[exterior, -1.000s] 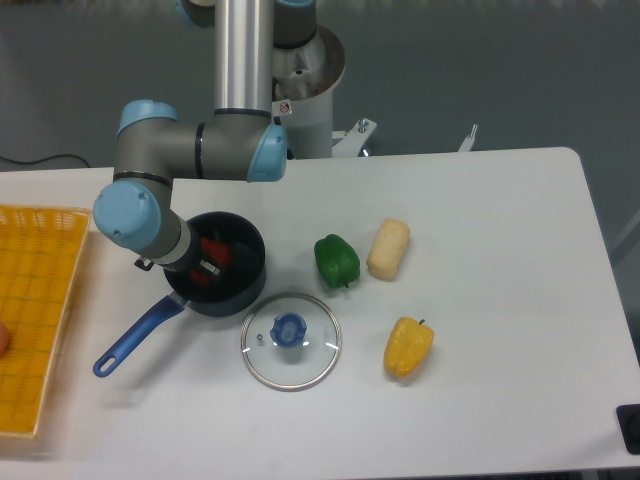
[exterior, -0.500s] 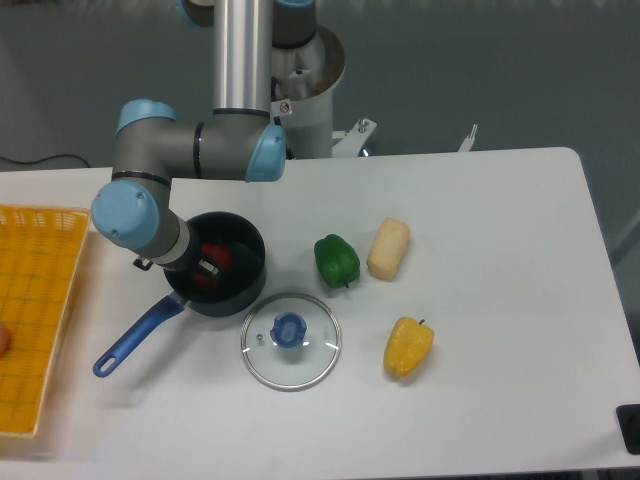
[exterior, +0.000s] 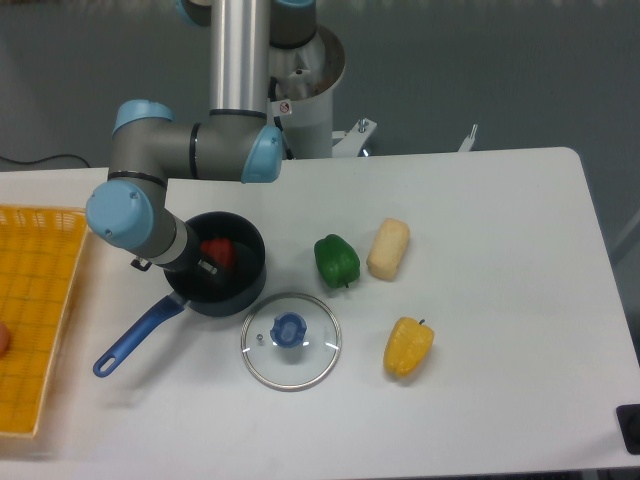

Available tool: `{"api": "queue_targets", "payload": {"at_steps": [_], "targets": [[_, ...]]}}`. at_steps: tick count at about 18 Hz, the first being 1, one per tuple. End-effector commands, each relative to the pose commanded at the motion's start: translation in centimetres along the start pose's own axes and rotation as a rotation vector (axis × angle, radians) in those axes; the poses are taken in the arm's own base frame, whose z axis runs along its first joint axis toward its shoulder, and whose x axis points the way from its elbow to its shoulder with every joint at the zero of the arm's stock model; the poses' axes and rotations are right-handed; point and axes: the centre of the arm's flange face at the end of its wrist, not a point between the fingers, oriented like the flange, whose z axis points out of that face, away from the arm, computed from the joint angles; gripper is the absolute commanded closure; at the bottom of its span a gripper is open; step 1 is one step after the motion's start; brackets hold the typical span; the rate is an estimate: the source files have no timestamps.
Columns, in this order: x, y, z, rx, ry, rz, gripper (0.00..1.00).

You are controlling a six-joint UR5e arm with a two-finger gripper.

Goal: Place the red pepper in the pot
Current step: 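Raise the open gripper slightly out of the saucepan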

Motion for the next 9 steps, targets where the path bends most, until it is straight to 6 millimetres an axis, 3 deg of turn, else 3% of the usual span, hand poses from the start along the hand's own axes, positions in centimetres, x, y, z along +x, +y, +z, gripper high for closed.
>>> {"api": "queue_targets", "payload": {"at_steps": [2, 6, 9], "targets": [[-0.8, 0.4, -1.1, 0.024, -0.001, -0.013, 0.0], [-3.5, 0.4, -6.6, 0.16, -0.071, -0.042, 0.0], [-4.0, 0.5, -6.9, 0.161, -0.083, -0.036, 0.0]]}}
